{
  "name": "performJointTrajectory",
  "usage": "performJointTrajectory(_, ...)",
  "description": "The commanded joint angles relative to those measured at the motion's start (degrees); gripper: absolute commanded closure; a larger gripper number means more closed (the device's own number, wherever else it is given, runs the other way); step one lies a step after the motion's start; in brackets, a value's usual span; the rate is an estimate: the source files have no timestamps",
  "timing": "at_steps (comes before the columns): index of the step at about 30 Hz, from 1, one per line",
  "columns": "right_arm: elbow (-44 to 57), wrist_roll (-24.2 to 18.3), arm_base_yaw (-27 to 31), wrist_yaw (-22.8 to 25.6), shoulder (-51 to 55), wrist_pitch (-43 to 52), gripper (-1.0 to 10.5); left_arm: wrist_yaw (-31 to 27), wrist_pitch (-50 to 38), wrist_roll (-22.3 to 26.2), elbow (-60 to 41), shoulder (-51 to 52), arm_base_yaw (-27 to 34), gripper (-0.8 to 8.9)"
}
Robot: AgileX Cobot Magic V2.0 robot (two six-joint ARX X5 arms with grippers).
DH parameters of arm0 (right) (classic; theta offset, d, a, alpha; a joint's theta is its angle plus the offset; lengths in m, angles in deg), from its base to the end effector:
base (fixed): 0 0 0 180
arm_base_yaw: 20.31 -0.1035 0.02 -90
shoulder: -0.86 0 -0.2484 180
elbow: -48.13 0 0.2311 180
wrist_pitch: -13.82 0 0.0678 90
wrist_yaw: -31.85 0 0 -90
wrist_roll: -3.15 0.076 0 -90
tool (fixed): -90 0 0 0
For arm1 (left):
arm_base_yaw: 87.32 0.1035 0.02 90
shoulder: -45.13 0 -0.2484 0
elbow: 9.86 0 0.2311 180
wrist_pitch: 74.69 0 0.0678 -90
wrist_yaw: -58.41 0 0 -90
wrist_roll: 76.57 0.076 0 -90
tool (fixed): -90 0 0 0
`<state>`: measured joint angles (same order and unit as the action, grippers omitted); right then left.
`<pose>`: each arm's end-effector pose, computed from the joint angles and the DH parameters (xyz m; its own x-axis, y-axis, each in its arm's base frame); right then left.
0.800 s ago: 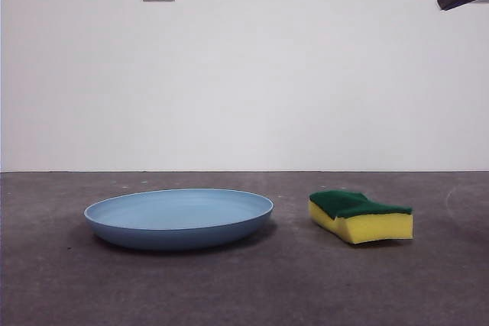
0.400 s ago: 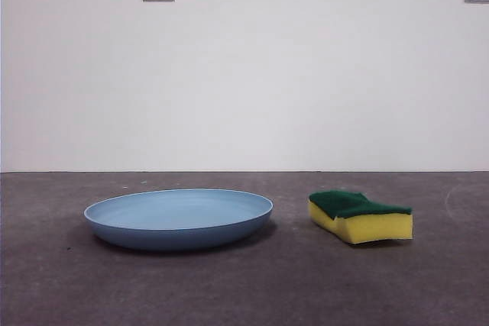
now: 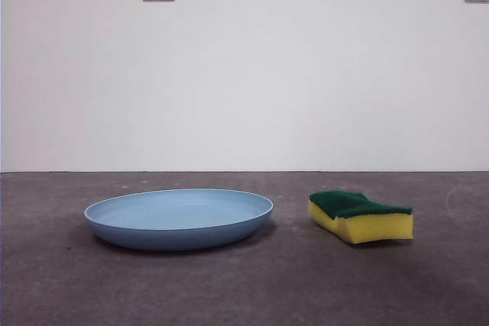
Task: Pick up the plate,pick up the cloth,clean the plate with the cloth
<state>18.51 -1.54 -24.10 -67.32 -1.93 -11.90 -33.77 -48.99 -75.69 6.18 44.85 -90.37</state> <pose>0.1199 0.0201 0.2227 0.9743 0.2243 0.0191 -0.2219 0.9714 -0.0848 0.1356 -0.0043 0.1427 0.9849 -0.0144 -0.1725 0.0184 0.9996 0.0217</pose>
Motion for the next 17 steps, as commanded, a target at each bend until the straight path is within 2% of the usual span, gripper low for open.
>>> performJointTrajectory(1,5.35,2.64,0.28,-0.37,1.64,1.92,9.5,0.13,-0.15,0.28,-0.72,0.17,0.2,8.15)
performJointTrajectory(7,11.37,5.33,0.35,-0.57,2.73,2.93,9.5,0.13,-0.15,0.28,-0.72,0.17,0.2,8.15)
performJointTrajectory(17,14.23,8.72,0.35,0.55,2.73,2.73,9.5,0.13,-0.15,0.28,-0.72,0.17,0.2,8.15)
